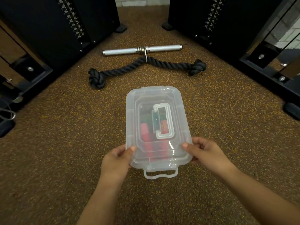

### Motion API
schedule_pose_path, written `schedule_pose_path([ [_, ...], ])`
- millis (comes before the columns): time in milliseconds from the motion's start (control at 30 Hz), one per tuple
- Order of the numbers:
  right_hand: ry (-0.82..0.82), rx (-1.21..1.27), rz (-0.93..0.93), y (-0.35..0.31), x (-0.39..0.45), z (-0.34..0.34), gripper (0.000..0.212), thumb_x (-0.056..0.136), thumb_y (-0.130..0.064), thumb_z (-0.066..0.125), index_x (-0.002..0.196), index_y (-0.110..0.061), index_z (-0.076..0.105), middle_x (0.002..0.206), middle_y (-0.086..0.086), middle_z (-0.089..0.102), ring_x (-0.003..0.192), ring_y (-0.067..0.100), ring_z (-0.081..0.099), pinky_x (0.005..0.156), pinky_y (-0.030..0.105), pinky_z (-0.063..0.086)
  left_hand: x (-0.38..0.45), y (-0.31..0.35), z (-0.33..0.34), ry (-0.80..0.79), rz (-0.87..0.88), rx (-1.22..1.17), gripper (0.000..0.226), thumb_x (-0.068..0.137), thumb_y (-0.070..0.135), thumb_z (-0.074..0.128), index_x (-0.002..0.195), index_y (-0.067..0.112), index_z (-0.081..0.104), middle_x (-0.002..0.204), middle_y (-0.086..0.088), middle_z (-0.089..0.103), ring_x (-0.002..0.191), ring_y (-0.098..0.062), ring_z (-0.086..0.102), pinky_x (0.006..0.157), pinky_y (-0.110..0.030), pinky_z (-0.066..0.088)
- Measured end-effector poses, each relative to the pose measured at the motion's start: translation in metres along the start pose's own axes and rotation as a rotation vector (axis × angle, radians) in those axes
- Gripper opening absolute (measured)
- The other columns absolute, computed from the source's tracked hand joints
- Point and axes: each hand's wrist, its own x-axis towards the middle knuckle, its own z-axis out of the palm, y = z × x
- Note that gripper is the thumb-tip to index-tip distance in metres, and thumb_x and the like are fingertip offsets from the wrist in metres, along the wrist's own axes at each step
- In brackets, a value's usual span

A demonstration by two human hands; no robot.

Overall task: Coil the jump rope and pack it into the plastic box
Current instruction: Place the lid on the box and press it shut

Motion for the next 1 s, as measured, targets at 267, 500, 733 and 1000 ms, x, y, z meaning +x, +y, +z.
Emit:
schedule_pose_path([
  [267,0.048,0.094,0.009,0.008,-0.004,0.006,0.026,0.083,-0.028,0.067,0.106,-0.018,0.064,0.095,0.016,0.071,0.077,0.016,0.071,0.065,0.027,0.057,-0.001,0.002,0.002,0.011,0.008,0.044,0.029,0.09,0.02,0.062,0.117,0.011,0.063,0.1,-0.005,0.07,0.088,-0.021,0.067,0.081,-0.036,0.054],
  [500,-0.184,0.285,0.262,0.028,-0.02,0.021,0.052,0.079,-0.068,0.043,0.114,-0.031,0.054,0.117,0.009,0.065,0.106,0.026,0.064,0.102,0.046,0.046,-0.001,0.002,0.003,0.007,0.027,0.146,0.029,0.091,0.022,0.06,0.119,0.014,0.061,0.108,-0.004,0.068,0.094,-0.019,0.065,0.088,-0.037,0.052],
  [733,-0.215,0.362,0.26,0.031,-0.034,0.019,0.063,0.075,-0.048,0.063,0.124,-0.012,0.049,0.098,0.019,0.069,0.084,0.028,0.068,0.08,0.042,0.058,-0.037,-0.019,0.014,-0.034,0.744,0.719,0.061,0.082,0.047,0.062,0.138,0.028,0.046,0.149,0.015,0.03,0.14,-0.004,0.021,0.116,-0.025,0.014],
  [1000,0.105,-0.985,-0.805,0.034,-0.042,0.009,0.068,0.074,-0.053,0.065,0.134,-0.03,0.042,0.125,-0.012,0.045,0.119,0.004,0.039,0.103,0.023,0.036,-0.029,-0.044,0.013,-0.192,0.845,1.045,0.078,0.068,0.035,0.08,0.138,0.029,0.045,0.151,0.008,0.037,0.14,-0.012,0.028,0.114,-0.037,0.028],
])
